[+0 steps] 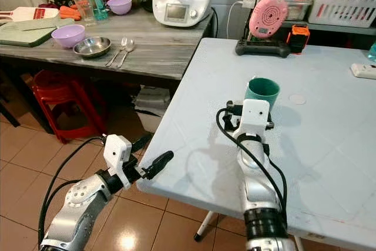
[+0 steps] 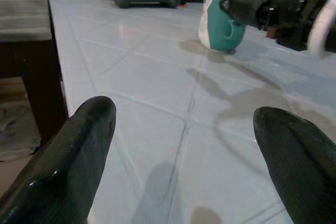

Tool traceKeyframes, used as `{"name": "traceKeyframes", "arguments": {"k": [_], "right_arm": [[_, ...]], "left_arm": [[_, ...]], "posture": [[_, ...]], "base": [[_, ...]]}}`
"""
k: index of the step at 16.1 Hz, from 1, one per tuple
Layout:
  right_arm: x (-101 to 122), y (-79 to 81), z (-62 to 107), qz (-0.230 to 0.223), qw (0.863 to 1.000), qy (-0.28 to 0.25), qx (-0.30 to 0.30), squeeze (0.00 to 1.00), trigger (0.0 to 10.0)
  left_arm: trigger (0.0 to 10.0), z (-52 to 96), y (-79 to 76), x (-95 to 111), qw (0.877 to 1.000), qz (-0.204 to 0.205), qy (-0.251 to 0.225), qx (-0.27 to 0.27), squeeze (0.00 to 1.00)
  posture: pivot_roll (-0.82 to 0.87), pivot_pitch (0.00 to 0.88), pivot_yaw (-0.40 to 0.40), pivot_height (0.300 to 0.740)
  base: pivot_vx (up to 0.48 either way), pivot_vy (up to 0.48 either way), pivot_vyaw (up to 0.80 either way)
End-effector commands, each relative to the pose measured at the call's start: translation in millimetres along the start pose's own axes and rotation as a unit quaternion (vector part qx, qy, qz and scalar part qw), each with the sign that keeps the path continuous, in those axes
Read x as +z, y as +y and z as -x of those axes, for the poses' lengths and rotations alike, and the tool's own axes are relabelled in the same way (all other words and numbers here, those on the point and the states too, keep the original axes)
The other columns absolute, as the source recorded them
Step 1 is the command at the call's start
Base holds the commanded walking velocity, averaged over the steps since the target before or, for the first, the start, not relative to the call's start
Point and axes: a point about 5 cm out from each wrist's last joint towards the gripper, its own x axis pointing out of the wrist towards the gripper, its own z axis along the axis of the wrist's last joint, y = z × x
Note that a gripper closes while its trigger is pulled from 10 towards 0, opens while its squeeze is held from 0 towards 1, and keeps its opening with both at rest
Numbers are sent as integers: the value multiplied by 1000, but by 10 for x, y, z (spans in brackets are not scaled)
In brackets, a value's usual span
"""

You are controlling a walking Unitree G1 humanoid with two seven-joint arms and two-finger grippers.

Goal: Setting the table

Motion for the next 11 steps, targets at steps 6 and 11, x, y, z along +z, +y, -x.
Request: {"name": "traceKeyframes", "arguments": {"k": [6,11], "right_arm": [[-6,-136,-190,0,999,8,-46,0,10000],[-26,-234,-287,12,998,13,-55,0,4706]], "left_arm": [[10000,7,-14,33,1000,-3,1,-9,0],[10000,2,-20,31,1000,-1,1,-15,0]], "posture": [[-40,0,54,740],[-42,0,60,740]], "base": [[0,0,0],[0,0,0]]}}
